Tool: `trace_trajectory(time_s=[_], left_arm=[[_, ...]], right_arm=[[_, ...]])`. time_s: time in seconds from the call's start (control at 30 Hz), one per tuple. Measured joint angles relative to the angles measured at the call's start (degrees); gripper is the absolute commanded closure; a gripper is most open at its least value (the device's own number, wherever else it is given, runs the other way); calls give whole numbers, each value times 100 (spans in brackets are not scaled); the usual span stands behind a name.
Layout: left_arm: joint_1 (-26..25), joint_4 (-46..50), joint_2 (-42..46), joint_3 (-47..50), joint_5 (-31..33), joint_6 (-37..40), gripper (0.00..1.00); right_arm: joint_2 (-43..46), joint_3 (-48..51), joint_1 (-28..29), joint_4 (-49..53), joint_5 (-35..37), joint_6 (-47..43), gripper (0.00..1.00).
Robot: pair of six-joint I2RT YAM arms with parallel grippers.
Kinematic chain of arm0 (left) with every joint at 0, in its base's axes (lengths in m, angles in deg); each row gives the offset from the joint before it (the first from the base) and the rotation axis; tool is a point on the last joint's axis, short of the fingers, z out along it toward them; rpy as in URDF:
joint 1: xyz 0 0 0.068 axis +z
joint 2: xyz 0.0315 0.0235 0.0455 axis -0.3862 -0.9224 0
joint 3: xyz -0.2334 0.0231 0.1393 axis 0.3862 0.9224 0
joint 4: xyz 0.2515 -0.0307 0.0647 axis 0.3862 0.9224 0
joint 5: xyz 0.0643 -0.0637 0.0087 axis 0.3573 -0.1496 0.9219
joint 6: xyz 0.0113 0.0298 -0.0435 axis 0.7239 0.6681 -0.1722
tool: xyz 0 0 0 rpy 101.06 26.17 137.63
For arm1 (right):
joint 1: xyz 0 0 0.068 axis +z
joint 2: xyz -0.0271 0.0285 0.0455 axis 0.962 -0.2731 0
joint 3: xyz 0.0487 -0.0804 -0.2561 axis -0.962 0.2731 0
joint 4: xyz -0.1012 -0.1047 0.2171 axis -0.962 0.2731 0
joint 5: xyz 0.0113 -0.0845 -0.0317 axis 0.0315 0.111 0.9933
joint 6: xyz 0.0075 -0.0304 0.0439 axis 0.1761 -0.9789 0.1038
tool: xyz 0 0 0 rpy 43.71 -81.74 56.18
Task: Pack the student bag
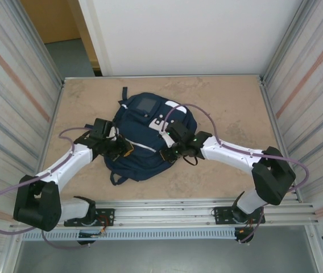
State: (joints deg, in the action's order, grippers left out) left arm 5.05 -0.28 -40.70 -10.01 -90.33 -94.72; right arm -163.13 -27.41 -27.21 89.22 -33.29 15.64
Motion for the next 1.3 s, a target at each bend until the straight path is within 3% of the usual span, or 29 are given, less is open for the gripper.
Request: trace_trajectory(time_s=[0.03, 0.07, 0.1, 0.13, 0.27, 0.3, 0.33, 0.47, 0.6, 0.67, 0.77, 0.87, 1.0, 1.1, 1.3], left_arm=[[2, -13, -55, -2, -52, 72, 100], [0, -15, -105, -11, -87, 133, 89], [-4, 20, -142, -22, -79, 225, 70], [-26, 118, -142, -22, -55, 315, 60], [-575, 363, 146, -90, 378, 621, 54], [-807, 393, 289, -160, 555, 748, 50], [-1010, 442, 446, -247, 717, 870, 46], [-1248, 763, 1047, -691, 1421, 1421, 32], [-1248, 726, 1851, -855, 2551, 2385, 16], [-1248, 420, 2297, -562, 3185, 2905, 2], [-1147, -367, 2905, 409, 4181, 3753, 1], [-442, -1335, 3062, 1541, 4612, 4448, 1], [802, -2441, 2824, 2688, 4444, 4865, 1], [1056, -3340, 2568, 3115, 4232, 5075, 1], [1373, -4876, 1821, 3259, 3681, 5368, 1]], right_arm=[[50, 28, -92, 0, -37, -4, 76], [90, 57, -146, 7, -44, 13, 69], [136, 85, -212, 46, 50, 17, 60], [190, 127, -321, 107, 190, 28, 55], [682, 531, -691, 192, 811, 55, 40], [968, 715, -728, 177, 973, 74, 27], [1331, 922, -769, 140, 1145, 94, 2], [3230, 1635, -1169, -144, 1832, 90, 1], [5543, 2420, -2247, -852, 2465, 173, 1], [6332, 2822, -2782, -1152, 2605, 166, 1], [6891, 3484, -3536, -1414, 2511, 116, 1], [6808, 4089, -4258, -1582, 2076, 107, 1], [6059, 4647, -5095, -2000, 1526, 155, 1], [5322, 4769, -5296, -2448, 1329, 168, 1], [3718, 4771, -5154, -3923, 1143, 68, 1]])
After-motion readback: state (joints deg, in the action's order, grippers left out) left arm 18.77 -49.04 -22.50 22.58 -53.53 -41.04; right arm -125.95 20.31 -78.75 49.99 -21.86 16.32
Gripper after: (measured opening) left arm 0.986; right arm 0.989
